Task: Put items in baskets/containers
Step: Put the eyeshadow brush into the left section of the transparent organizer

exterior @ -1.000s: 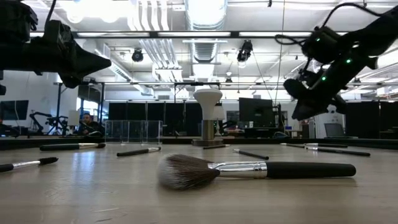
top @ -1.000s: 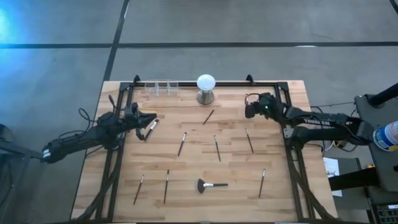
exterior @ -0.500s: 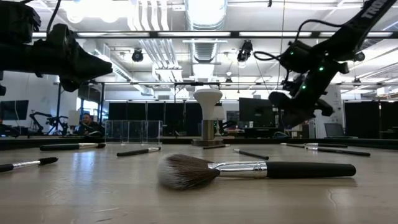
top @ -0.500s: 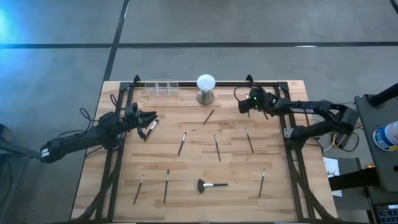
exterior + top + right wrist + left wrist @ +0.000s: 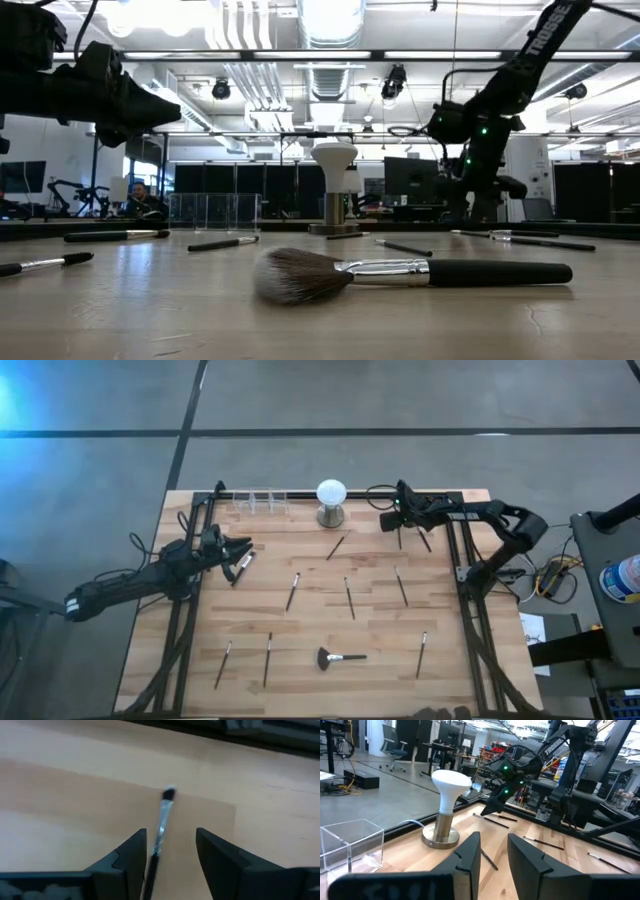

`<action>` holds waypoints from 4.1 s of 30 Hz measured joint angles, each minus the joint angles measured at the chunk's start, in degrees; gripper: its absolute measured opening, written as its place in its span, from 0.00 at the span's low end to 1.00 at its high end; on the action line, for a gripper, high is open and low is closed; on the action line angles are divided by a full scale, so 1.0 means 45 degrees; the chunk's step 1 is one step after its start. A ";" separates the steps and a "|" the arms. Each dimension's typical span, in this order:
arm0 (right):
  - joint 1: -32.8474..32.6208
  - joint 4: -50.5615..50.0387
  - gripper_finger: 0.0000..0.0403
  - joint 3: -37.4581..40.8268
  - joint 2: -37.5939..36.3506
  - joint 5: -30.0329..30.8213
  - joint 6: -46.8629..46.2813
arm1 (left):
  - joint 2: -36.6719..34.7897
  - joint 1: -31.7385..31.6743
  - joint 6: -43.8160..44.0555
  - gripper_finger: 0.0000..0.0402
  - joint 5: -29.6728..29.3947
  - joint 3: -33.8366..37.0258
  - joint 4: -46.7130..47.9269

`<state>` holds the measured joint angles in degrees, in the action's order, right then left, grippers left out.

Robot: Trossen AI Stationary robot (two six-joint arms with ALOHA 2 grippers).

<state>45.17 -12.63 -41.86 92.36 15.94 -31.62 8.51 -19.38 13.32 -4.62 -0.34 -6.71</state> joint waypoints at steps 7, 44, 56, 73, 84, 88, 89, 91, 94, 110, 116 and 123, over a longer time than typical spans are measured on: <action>0.0360 0.0629 0.32 -0.0248 0.0716 -0.0256 -0.0107 | 0.0000 0.0005 0.0000 0.22 0.0000 0.0000 -0.0008; 0.0174 0.0689 0.04 -0.0100 -0.0466 -0.1436 0.3043 | 0.0024 0.0010 0.0923 0.22 -0.0670 0.0000 0.0076; -0.1215 0.3894 0.04 0.1926 -0.2621 -0.2368 0.2972 | 0.0278 0.0010 0.0030 0.22 -0.0800 0.0000 0.0130; -0.5380 0.8578 0.04 0.2972 -0.4086 -0.2690 0.3537 | 0.2107 0.0243 0.2691 0.23 0.0151 0.0000 -0.2342; -0.7254 1.2776 0.04 0.1914 -0.2481 -0.3697 0.4120 | 0.4823 0.1509 0.2047 0.36 0.0223 -0.0013 -0.6975; -0.7422 1.4030 0.04 0.1150 -0.1345 -0.4215 0.4163 | 0.6013 0.2001 0.1662 0.39 0.0219 -0.0470 -0.7459; -0.7458 1.4383 0.04 0.0963 -0.1052 -0.4307 0.4168 | 0.6304 0.2102 0.1507 0.39 0.0221 -0.0665 -0.7622; -0.7513 1.4937 0.04 0.0480 -0.0436 -0.4553 0.4160 | 0.6889 0.2272 0.1177 0.39 0.0219 -0.0955 -0.7662; -0.7547 1.5591 0.04 -0.0309 0.0428 -0.5057 0.3955 | 0.7787 0.2437 0.0664 0.39 0.0219 -0.1481 -0.8032; -0.7738 1.5959 0.04 -0.3251 0.2536 -0.6018 0.3723 | 1.1725 0.2443 -0.0348 0.39 0.1054 -0.3950 -0.9855; -0.7759 1.5973 0.04 -0.3444 0.2535 -0.6223 0.3741 | 1.2503 0.2443 -0.0453 0.39 0.1141 -0.4785 -1.0100; -0.7907 1.6047 0.04 -0.3522 0.2535 -0.6225 0.4133 | 1.3376 0.2436 -0.0719 0.39 0.1161 -0.5692 -1.0174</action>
<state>9.58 59.58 -57.71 103.77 -12.08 -13.02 68.71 -8.41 10.09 0.60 -25.95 -52.49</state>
